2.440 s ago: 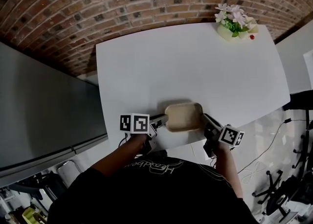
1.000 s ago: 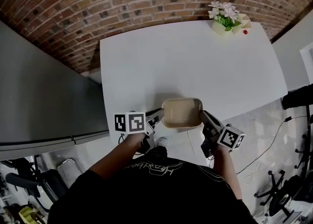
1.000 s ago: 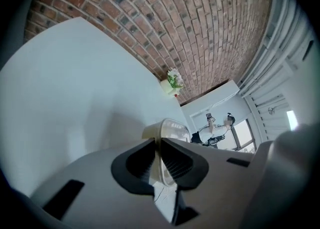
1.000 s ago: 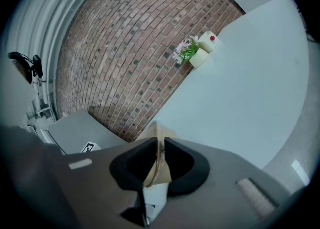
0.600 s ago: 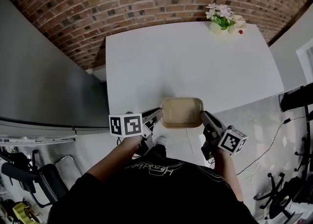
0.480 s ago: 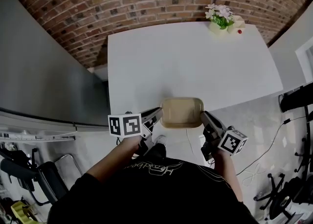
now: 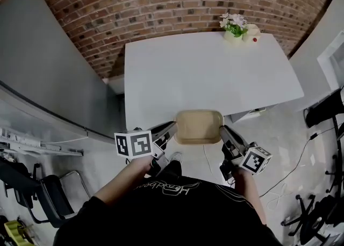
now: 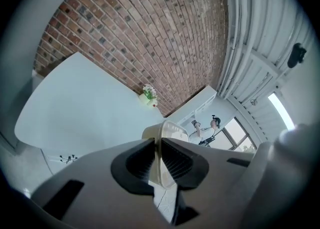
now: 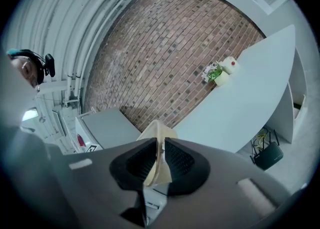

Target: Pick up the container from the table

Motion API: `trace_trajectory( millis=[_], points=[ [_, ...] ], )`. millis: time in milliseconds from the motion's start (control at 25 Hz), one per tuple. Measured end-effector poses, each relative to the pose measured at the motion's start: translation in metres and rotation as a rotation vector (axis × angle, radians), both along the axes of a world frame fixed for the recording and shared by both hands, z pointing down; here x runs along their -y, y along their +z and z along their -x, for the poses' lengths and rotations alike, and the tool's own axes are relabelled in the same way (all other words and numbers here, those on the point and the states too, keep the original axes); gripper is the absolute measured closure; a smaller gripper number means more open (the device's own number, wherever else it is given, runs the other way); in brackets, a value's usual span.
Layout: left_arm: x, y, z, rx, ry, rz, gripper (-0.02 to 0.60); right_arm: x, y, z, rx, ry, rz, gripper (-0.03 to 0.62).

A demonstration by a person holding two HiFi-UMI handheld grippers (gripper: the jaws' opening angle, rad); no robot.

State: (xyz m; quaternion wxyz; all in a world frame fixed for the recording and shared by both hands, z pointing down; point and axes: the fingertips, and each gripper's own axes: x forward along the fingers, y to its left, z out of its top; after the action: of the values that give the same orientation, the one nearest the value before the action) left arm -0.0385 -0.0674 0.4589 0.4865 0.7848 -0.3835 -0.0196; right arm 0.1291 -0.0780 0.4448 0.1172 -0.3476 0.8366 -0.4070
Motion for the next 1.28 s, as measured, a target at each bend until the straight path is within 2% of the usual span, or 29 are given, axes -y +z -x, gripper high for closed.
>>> trace_trajectory(
  millis=[440, 880, 1280],
  points=[
    [-0.049, -0.043, -0.003, 0.008, -0.011, -0.117, 0.535, -0.053, -0.043, -0.004, 0.025, -0.004, -0.106, 0.539],
    [-0.083, -0.059, -0.012, 0.002, -0.017, -0.178, 0.535, -0.090, -0.060, -0.013, -0.009, -0.007, -0.177, 0.539],
    [-0.099, -0.068, -0.015, 0.013, -0.013, -0.214, 0.535, -0.107, -0.068, -0.017, -0.008, -0.003, -0.201, 0.539]
  ],
)
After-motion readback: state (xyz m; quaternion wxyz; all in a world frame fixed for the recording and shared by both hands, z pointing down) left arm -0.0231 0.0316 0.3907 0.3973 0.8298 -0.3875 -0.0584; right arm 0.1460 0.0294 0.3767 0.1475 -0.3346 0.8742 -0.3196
